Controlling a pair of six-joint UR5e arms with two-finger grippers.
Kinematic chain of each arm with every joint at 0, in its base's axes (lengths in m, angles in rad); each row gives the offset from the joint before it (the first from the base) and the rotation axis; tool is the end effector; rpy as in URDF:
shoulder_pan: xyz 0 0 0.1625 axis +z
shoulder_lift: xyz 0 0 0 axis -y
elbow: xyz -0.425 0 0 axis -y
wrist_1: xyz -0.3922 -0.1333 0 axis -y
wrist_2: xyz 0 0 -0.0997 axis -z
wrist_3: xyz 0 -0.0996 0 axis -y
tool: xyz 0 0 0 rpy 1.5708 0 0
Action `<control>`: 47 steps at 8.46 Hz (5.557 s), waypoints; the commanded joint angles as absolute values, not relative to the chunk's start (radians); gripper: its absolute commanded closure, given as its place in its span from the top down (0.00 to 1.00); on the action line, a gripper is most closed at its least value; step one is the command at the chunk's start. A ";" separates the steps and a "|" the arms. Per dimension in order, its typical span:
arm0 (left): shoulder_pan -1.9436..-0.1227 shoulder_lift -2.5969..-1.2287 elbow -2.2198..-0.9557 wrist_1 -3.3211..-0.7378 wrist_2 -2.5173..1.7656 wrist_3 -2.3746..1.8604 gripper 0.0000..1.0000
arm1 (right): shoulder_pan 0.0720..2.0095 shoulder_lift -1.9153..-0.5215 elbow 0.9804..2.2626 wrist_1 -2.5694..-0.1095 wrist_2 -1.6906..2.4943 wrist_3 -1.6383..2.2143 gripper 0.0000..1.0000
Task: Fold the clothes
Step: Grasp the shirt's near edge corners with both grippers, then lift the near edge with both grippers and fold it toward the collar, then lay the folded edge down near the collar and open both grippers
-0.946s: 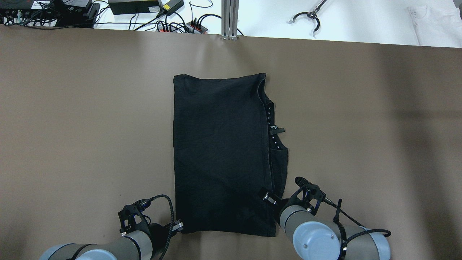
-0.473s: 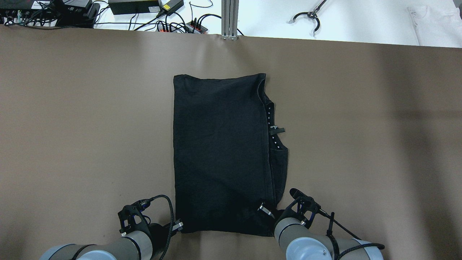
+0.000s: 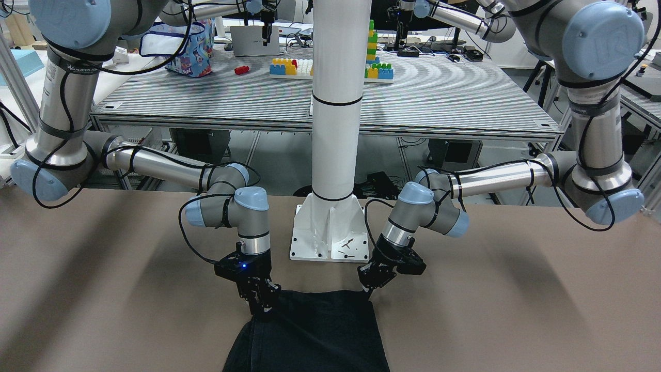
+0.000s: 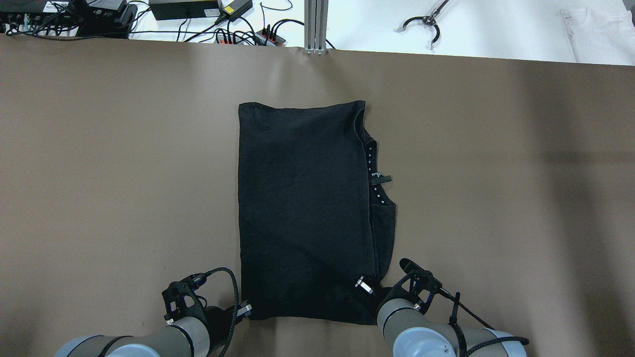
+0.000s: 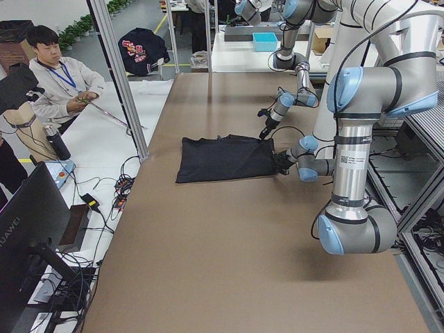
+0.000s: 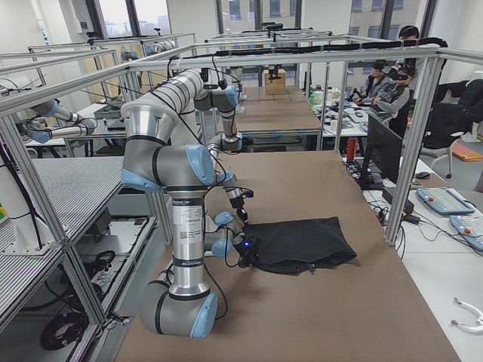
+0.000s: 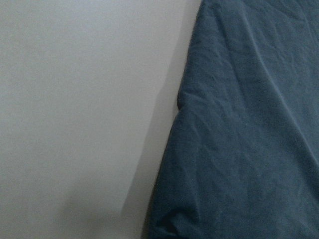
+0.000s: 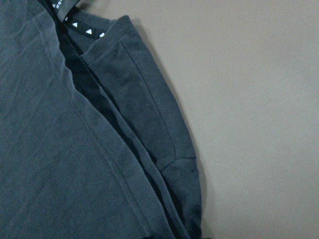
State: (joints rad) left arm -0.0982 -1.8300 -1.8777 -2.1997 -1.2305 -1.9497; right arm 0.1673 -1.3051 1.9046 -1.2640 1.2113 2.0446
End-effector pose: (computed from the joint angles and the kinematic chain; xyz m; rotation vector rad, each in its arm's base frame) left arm 0.5448 -0.2210 0.3047 0.1325 1.2336 -0.6186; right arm -0.5343 -0.2610 0.3303 0.1986 -0.9605 0.7531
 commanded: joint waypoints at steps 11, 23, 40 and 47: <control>-0.170 -1.905 -2.324 -1.740 -1.363 -1.924 0.00 | 0.121 -1.307 2.285 -1.555 1.209 2.020 0.00; -0.747 -2.405 -1.567 -1.624 -1.697 -1.506 0.00 | 0.567 -0.880 1.666 -1.496 1.344 1.825 0.00; -0.862 -2.493 -1.236 -1.936 -1.815 -1.356 1.00 | 0.611 -0.871 1.482 -1.195 1.333 2.019 0.00; -0.862 -2.379 -1.386 -1.931 -1.813 -1.356 1.00 | 0.726 -0.785 1.189 -1.082 1.290 1.918 0.00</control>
State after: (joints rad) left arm -0.8631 -2.4319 -1.3191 -1.9322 -1.8112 -1.3571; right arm 0.7034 -0.8123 1.2727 -1.1098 1.3052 1.9938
